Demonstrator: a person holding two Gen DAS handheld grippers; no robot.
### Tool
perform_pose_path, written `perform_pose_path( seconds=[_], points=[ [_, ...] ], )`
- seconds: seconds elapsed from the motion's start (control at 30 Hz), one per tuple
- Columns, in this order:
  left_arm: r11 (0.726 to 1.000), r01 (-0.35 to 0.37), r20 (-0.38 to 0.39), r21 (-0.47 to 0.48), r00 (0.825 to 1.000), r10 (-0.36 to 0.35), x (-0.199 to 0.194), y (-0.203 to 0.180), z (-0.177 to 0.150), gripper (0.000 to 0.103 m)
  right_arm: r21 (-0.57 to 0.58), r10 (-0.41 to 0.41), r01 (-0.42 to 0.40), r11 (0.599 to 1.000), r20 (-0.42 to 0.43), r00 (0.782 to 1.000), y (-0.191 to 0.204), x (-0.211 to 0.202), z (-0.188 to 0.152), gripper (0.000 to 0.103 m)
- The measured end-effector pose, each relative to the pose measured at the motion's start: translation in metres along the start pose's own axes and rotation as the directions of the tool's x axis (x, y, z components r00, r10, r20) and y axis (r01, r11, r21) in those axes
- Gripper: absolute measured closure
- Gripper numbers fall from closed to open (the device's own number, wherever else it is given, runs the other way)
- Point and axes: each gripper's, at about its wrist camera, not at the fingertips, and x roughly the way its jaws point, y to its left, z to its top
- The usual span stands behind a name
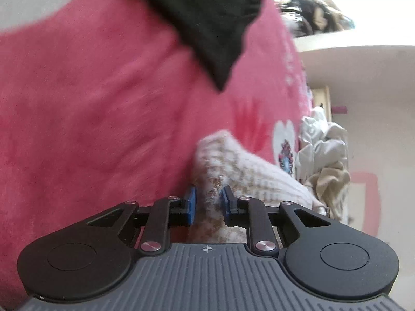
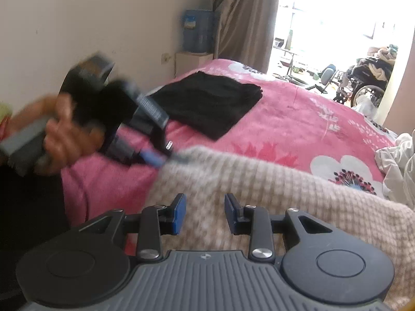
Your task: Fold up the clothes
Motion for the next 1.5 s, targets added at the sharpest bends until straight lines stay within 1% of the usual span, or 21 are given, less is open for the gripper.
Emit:
perform_pose_path(
  seconds=[0.13, 0.17, 0.23, 0.27, 0.3, 0.37, 0.5, 0.6, 0.7, 0.8, 0.87, 0.9, 0.97, 1.03, 1.1, 1.13, 1.17, 1.23, 1.33, 1.4, 1.5],
  points=[
    [0.998, -0.027, 0.013, 0.055, 1.0, 0.026, 0.001, -0.006, -0.002, 0.084, 0.053, 0.012, -0.011, 0.999, -0.005, 1.0, -0.012, 0.022, 0.01, 0.071],
    [0.998, -0.024, 0.012, 0.054, 1.0, 0.023, 0.0, -0.005, -0.002, 0.084, 0.06, 0.017, -0.015, 0.998, -0.036, 0.999, -0.015, 0.032, 0.008, 0.072],
    [0.999, -0.021, 0.007, 0.046, 1.0, 0.021, 0.0, -0.002, -0.001, 0.084, -0.002, -0.035, 0.036, 0.999, -0.197, 0.98, -0.013, 0.062, -0.01, 0.074],
    [0.999, -0.033, -0.005, 0.042, 0.999, 0.033, 0.0, 0.0, -0.001, 0.084, -0.018, -0.046, 0.043, 0.999, -0.219, 0.975, -0.015, 0.069, -0.02, 0.074],
    [0.998, -0.043, -0.022, 0.043, 0.999, 0.044, 0.004, 0.0, -0.002, 0.082, 0.011, -0.031, 0.034, 0.999, -0.202, 0.979, -0.018, 0.065, -0.024, 0.074],
    [0.998, -0.023, -0.033, 0.065, 0.999, 0.026, 0.0, -0.003, -0.003, 0.079, 0.1, -0.017, 0.038, 0.994, -0.208, 0.978, -0.027, 0.054, -0.015, 0.074],
    [0.991, 0.011, -0.088, 0.133, 0.996, 0.001, -0.021, -0.011, -0.014, 0.066, 0.086, -0.06, 0.071, 0.994, -0.125, 0.99, -0.026, 0.015, -0.011, 0.074],
    [0.966, 0.011, -0.149, 0.258, 0.988, 0.029, -0.031, -0.024, -0.033, 0.06, 0.156, -0.071, 0.084, 0.984, -0.086, 0.994, -0.033, -0.009, -0.018, 0.074],
    [0.947, -0.011, -0.199, 0.321, 0.977, 0.079, -0.021, -0.036, -0.054, 0.057, 0.268, -0.07, 0.081, 0.96, -0.049, 0.996, -0.041, -0.029, -0.029, 0.074],
    [0.938, -0.046, -0.224, 0.345, 0.966, 0.13, -0.006, -0.042, -0.067, 0.057, 0.339, -0.082, 0.088, 0.937, -0.031, 0.996, -0.041, -0.046, -0.044, 0.074],
    [0.924, -0.084, -0.194, 0.372, 0.967, 0.166, -0.001, -0.049, -0.075, 0.057, 0.361, -0.101, 0.106, 0.926, -0.035, 0.994, -0.04, -0.056, -0.054, 0.074],
    [0.925, -0.088, -0.187, 0.369, 0.968, 0.167, 0.0, -0.049, -0.076, 0.057, 0.375, -0.108, 0.113, 0.92, -0.035, 0.994, -0.041, -0.061, -0.058, 0.074],
    [0.927, -0.096, -0.173, 0.364, 0.971, 0.168, 0.0, -0.05, -0.078, 0.069, 0.402, -0.118, 0.121, 0.907, -0.032, 0.993, -0.041, -0.07, -0.066, 0.074],
    [0.945, -0.058, -0.174, 0.322, 0.977, 0.119, -0.002, -0.049, -0.078, 0.089, 0.429, -0.12, 0.117, 0.896, -0.02, 0.993, -0.044, -0.076, -0.071, 0.073],
    [0.971, 0.07, -0.179, 0.228, 0.983, -0.028, -0.011, -0.042, -0.074, 0.092, 0.459, -0.098, 0.083, 0.885, 0.009, 0.995, -0.049, -0.078, -0.072, 0.073],
    [0.974, 0.108, -0.166, 0.197, 0.983, -0.076, -0.014, -0.038, -0.073, 0.093, 0.464, -0.083, 0.063, 0.884, 0.022, 0.996, -0.049, -0.078, -0.072, 0.073],
    [0.977, 0.121, -0.157, 0.173, 0.983, -0.094, -0.017, -0.034, -0.072, 0.093, 0.447, -0.06, 0.042, 0.893, 0.028, 0.998, -0.046, -0.076, -0.071, 0.07],
    [0.984, 0.113, -0.168, 0.138, 0.982, -0.089, -0.012, -0.027, -0.071, 0.093, 0.36, -0.002, -0.009, 0.933, 0.031, 1.0, -0.033, -0.07, -0.063, 0.071],
    [0.985, 0.116, -0.172, 0.128, 0.981, -0.093, -0.011, -0.025, -0.07, 0.093, 0.149, 0.028, -0.029, 0.988, 0.012, 1.0, -0.006, -0.054, -0.05, 0.071],
    [0.982, 0.119, -0.166, 0.144, 0.982, -0.095, -0.012, -0.026, -0.071, 0.093, 0.068, 0.043, -0.043, 0.997, -0.005, 0.999, 0.004, -0.042, -0.041, 0.071],
    [0.983, 0.117, -0.164, 0.145, 0.982, -0.092, -0.012, -0.025, -0.072, 0.093, 0.009, 0.088, -0.088, 0.996, -0.041, 0.995, 0.009, -0.023, -0.032, 0.069]
  ],
)
